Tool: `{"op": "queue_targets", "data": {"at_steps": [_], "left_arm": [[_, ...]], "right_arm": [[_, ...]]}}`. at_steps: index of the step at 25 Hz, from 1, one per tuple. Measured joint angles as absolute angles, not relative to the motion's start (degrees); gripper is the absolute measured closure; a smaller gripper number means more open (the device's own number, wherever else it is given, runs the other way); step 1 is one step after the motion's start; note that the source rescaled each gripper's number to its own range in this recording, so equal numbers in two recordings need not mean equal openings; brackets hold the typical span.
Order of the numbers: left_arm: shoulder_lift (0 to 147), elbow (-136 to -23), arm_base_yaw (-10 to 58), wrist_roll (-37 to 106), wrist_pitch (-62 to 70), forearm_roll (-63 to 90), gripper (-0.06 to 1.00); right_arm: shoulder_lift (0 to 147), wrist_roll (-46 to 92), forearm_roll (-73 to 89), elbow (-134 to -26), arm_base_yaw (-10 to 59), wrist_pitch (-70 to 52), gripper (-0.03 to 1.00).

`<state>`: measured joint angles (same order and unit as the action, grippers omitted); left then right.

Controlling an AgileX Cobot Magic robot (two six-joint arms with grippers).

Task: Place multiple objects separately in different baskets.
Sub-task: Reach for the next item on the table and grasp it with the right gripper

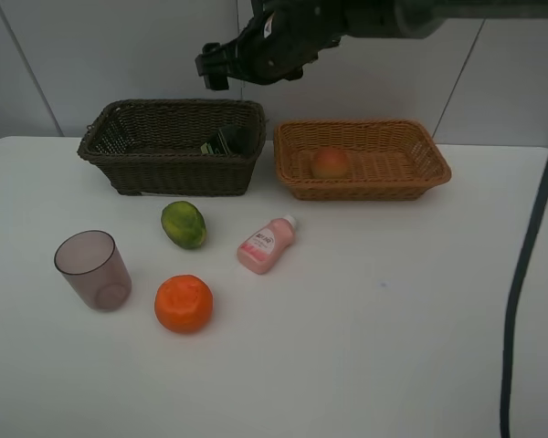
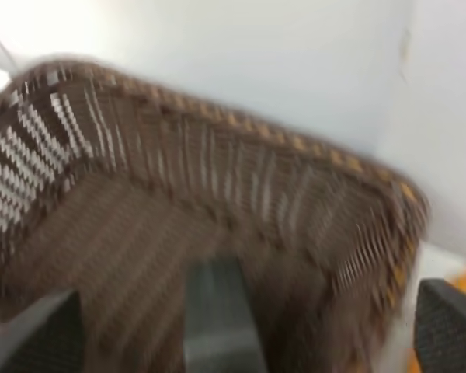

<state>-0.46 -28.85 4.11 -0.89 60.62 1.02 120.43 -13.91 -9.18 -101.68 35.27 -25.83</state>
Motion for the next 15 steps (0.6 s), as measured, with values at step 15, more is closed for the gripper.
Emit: {"op": "queue_targets", "data": {"at_steps": [15], "left_arm": [[-0.5,-28.9,4.1,-0.9,60.6,1.0,0.01]], "right_arm": [[95.9,-14.7,-6.4,-67.7,35.8,-33.8,0.09]]}}
